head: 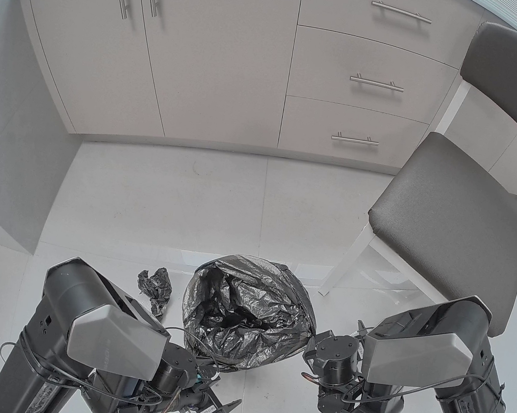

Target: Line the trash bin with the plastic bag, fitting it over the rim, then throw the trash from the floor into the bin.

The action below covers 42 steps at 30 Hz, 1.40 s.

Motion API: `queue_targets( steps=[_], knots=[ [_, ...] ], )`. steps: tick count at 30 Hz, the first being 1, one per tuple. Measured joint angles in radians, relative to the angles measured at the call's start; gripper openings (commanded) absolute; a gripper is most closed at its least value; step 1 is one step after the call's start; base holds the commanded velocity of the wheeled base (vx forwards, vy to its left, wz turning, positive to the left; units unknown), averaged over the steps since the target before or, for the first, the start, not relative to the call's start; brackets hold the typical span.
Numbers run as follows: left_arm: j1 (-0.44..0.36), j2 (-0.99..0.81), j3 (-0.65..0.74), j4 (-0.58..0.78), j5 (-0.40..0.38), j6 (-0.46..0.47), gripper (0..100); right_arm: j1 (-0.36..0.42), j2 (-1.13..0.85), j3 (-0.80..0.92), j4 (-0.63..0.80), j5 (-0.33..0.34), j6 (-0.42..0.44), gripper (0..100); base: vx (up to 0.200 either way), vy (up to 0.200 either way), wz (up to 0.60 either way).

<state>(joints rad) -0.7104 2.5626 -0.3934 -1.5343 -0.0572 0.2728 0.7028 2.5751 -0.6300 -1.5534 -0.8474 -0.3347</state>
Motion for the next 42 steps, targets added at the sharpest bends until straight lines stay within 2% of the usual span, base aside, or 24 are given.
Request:
queue_targets(
  steps=[9, 16, 25, 30, 32, 38, 42],
  knots=[
    [0.003, -0.043, 0.011, 0.001, -0.007, 0.000, 100, -0.033, 0.052, -0.024, 0.001, 0.077, 0.000, 100, 0.000, 0.000, 0.00],
    [0.000, -0.062, -0.002, 0.000, -0.005, 0.005, 100, -0.070, 0.071, -0.077, 0.001, 0.100, -0.004, 100, 0.000, 0.000, 0.00],
    [0.001, -0.066, -0.007, 0.002, 0.001, 0.002, 100, -0.086, 0.081, -0.143, 0.001, 0.084, -0.007, 100, 0.000, 0.000, 0.00],
    [0.013, -0.065, -0.003, 0.001, 0.000, 0.002, 100, -0.089, 0.070, -0.168, 0.001, -0.013, -0.010, 100, 0.000, 0.000, 0.00],
    [0.021, -0.066, 0.000, 0.001, -0.002, 0.002, 100, -0.087, 0.059, -0.175, 0.000, -0.032, -0.011, 100, 0.000, 0.000, 0.00],
    [0.037, -0.065, 0.008, 0.001, -0.002, 0.002, 100, -0.082, 0.031, -0.219, 0.000, -0.039, -0.011, 100, 0.000, 0.000, 0.00],
    [0.061, -0.062, 0.011, 0.002, -0.030, 0.004, 100, -0.071, 0.025, -0.267, 0.001, -0.039, -0.011, 100, 0.000, 0.000, 0.00]
  ],
)
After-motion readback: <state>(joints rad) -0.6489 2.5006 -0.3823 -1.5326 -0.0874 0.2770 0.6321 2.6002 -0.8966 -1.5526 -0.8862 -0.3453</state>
